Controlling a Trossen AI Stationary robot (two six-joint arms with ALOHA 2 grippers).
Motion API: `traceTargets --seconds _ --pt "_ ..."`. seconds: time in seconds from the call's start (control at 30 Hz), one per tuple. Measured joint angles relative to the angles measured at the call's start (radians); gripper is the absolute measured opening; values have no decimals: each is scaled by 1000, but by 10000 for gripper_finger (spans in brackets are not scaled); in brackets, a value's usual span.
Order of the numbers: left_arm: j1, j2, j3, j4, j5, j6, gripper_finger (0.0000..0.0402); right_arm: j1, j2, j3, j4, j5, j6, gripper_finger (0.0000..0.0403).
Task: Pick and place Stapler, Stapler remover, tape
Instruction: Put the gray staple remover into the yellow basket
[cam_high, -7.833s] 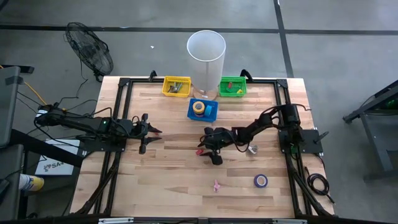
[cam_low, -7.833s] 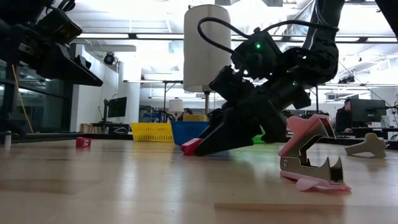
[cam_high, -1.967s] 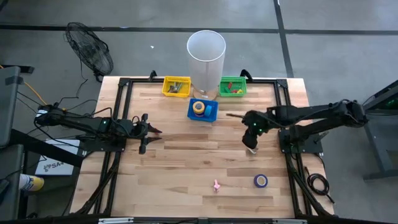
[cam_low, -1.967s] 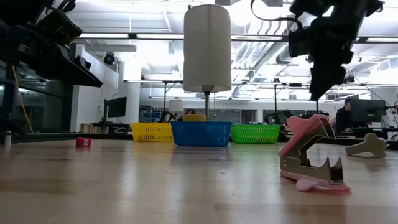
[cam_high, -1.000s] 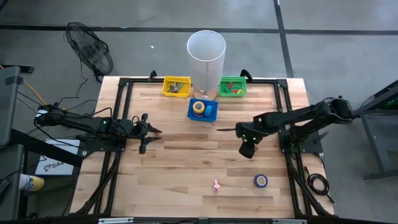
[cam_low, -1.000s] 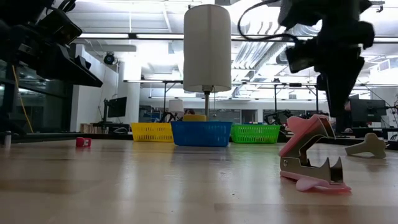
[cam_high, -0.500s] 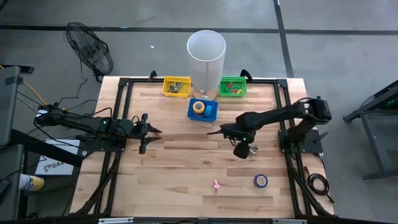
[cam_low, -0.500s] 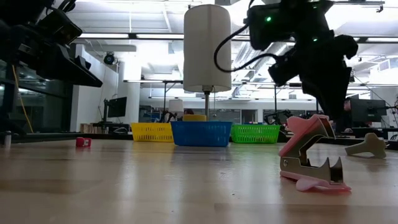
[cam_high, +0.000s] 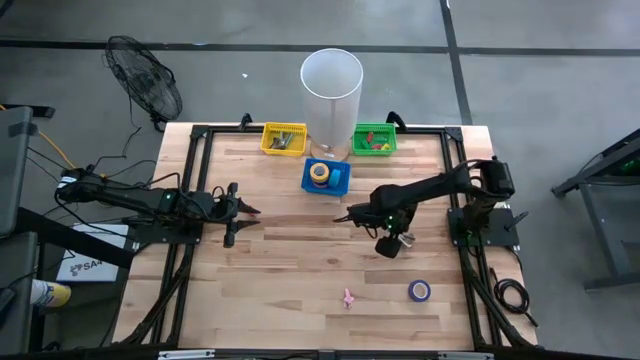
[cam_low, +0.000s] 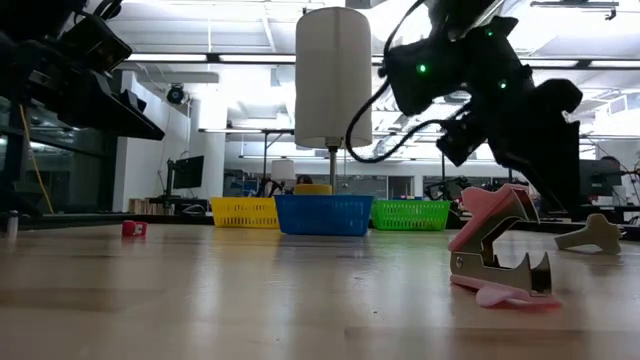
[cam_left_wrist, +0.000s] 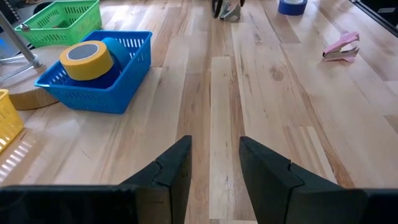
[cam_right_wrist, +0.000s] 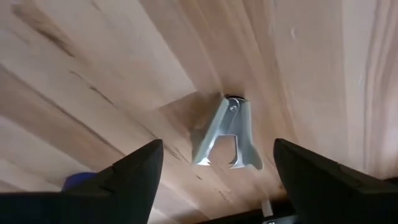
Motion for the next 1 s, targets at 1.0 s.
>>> traceTargets --seconds 1.0 --pt "0 0 0 0 -1 -1 131 -19 18 -176 138 -46 80 295"
